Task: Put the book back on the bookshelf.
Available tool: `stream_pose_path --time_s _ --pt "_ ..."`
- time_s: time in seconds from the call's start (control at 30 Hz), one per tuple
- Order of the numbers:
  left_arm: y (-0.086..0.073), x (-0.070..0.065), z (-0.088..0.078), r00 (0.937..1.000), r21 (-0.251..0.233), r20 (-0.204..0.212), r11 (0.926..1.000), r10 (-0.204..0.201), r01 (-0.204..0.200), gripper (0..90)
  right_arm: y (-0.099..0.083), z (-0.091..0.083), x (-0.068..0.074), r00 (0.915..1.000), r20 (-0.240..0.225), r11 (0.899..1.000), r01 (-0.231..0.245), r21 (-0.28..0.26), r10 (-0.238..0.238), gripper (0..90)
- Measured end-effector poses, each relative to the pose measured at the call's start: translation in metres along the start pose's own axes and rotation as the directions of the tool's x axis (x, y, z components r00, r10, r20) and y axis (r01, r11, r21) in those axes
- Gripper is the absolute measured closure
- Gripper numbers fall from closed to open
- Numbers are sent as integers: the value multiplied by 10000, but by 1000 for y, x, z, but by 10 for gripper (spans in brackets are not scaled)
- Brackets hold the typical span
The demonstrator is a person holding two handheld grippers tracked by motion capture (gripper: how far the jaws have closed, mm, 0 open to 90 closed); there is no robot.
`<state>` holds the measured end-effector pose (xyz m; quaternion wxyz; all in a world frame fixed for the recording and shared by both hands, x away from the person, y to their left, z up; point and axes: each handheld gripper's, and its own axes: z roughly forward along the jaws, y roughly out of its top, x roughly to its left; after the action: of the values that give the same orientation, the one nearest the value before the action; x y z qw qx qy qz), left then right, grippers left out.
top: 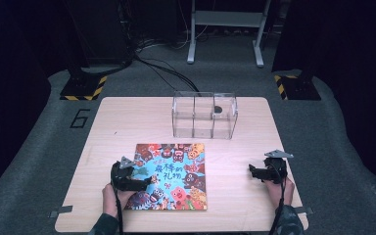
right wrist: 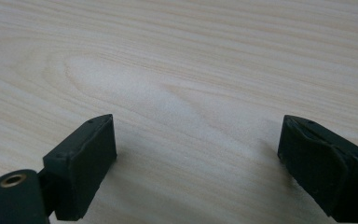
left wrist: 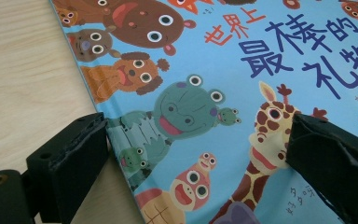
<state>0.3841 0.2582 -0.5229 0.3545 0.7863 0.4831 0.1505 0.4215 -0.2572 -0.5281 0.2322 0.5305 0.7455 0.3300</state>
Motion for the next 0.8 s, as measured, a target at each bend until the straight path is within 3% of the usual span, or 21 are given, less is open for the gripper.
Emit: stream_pose_path --time_s 0.17,0.3,0.33,0.8 --pt "4 -15 7 9999 -109 157 9999 60 -58 57 0 0 0 10000 -2 10000 8 -12 -8 110" --pt "5 -21 9 9992 13 146 9993 370 -371 57 0 0 0 10000 -6 10000 1 -21 -1 111" --pt "6 -25 11 9996 -91 194 9998 182 -181 57 0 0 0 10000 -14 10000 -11 -34 11 113" --pt "15 -48 24 9997 -64 25 9997 224 -224 56 0 0 0 10000 -25 10000 -7 -31 7 121"
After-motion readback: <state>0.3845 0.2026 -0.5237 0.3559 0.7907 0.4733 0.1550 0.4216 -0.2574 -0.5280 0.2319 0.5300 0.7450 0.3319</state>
